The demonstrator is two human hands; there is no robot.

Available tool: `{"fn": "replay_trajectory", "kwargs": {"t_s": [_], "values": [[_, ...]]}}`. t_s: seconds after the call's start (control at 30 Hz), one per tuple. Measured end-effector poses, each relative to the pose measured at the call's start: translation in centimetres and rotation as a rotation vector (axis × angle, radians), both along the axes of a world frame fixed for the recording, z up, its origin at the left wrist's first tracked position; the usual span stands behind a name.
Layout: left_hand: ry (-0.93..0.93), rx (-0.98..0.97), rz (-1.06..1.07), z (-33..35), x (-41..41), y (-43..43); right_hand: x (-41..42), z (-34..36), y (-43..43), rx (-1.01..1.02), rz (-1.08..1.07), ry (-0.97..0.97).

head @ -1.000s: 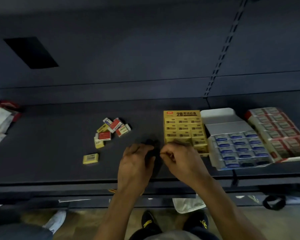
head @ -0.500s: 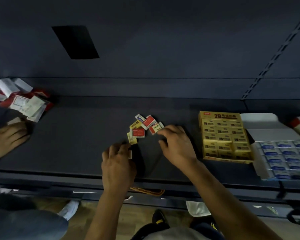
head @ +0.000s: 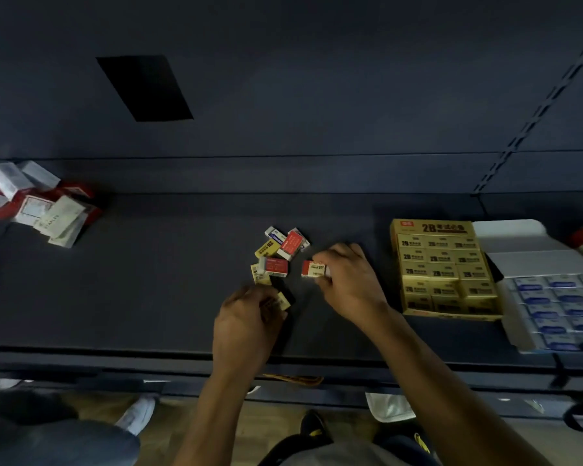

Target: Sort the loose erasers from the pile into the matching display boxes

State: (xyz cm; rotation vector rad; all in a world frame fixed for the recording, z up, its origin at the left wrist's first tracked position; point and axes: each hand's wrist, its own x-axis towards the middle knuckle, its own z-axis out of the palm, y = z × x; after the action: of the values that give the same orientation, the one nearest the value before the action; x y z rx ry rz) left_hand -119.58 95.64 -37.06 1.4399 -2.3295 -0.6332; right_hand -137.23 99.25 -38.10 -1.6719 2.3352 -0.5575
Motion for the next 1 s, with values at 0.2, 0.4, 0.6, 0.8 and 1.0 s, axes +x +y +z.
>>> {"fn": "replay_trajectory", "kwargs": {"t_s": [0.2,0.4,0.6,0.8,1.0], "values": [[0.076,0.042,-0.055,0.5,-1.9,0.9,-1.3,1.1,3.2,-0.072,-0.030,-0.093],[0.134,0.116,-0.067,1.1,-4.8,2.9,-3.8,2.7,6.7,-0.138,-0.005,-0.213],[0.226,0.149,-0.176,2.1,-8.2,5.4,-6.3,3.4,9.6,-0.202,0.014,-0.343],[0.277,0.138,-0.308,3.4,-11.1,8.2,-8.1,4.6,11.9,-0.292,-0.038,-0.424],[0.264,0.095,-0.360,3.5,-13.8,9.9,-10.6,4.8,14.1,-0.361,-0.058,-0.362]]}}
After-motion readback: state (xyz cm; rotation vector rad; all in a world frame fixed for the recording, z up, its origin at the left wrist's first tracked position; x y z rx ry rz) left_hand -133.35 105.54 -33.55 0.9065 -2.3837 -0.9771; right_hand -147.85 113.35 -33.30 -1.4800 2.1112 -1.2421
